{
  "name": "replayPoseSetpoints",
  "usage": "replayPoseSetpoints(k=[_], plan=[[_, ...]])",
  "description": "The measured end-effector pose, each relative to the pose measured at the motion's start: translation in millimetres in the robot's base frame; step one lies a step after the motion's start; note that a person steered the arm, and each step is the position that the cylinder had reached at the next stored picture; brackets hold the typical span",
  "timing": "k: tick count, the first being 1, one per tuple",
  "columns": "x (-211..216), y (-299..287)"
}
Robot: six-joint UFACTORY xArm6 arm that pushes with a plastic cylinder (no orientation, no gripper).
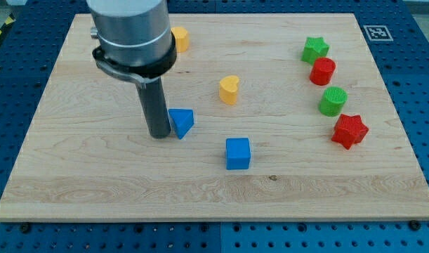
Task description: Slide the blue triangle between the blue cube and the yellow heart
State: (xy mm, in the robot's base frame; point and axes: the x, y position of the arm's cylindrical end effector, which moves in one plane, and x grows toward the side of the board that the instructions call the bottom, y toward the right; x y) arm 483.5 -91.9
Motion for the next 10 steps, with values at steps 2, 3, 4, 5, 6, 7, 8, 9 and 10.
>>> replayPoseSetpoints(k=[2,3,4,5,6,7,8,9,10], plan=[[-9.2,1.9],[-9.2,13.4],[-9.1,21.5],[4.0,15.2],[6.2,15.4],[6.2,23.7],[6.2,42.7],[6.2,61.6],[6.2,78.2]])
